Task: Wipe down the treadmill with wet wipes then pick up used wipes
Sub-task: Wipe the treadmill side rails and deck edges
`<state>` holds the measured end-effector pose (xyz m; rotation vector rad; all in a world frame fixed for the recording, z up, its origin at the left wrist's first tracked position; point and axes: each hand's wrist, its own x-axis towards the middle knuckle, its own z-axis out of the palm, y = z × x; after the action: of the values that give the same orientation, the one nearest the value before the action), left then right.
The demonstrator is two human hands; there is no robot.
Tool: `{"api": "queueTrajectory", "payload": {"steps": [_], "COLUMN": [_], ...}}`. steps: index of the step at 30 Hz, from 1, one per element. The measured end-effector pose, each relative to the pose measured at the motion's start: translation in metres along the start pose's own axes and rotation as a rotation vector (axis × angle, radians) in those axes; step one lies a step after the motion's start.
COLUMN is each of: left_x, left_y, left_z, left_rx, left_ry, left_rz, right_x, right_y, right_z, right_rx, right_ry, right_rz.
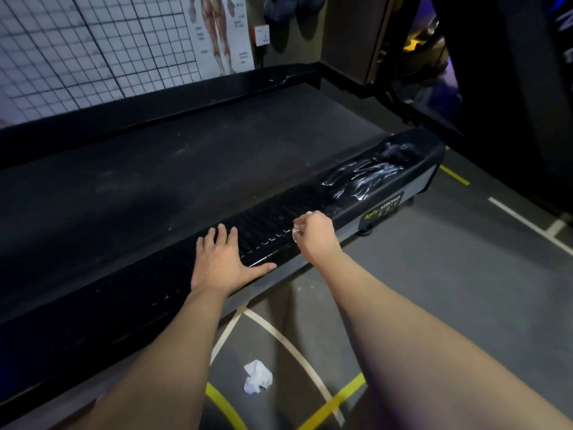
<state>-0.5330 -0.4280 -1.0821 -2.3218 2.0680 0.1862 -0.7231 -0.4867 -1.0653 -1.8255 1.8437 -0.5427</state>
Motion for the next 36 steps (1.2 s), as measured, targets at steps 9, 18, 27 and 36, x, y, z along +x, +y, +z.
{"api": "queueTrajectory", "payload": {"steps": [9, 18, 27, 36], "left_x": [-0.004, 0.008, 0.036, 0.082], "left_y": [-0.003, 0.001, 0.021, 0.077], "left_z": [-0.001, -0.038, -0.035, -0.018], "left_rx": [-0.059, 0.029, 0.004, -0.052], "left_ry": [-0.044, -0.252, -0.113, -0.126], "left_rz": [0.008, 0.02, 0.197, 0.303], "right_x": [0.005, -0.017, 0.015, 0.045], "right_y": [-0.022, -0.02, 0.061, 0.034], "right_z": [0.0, 0.001, -0.035, -0.049], "right_rx": [-0.091, -0.276, 0.051, -0.025], "right_ry": [-0.011, -0.077, 0.147, 0.064], "right_rz": [0.103, -0.099, 0.072, -0.18]}}
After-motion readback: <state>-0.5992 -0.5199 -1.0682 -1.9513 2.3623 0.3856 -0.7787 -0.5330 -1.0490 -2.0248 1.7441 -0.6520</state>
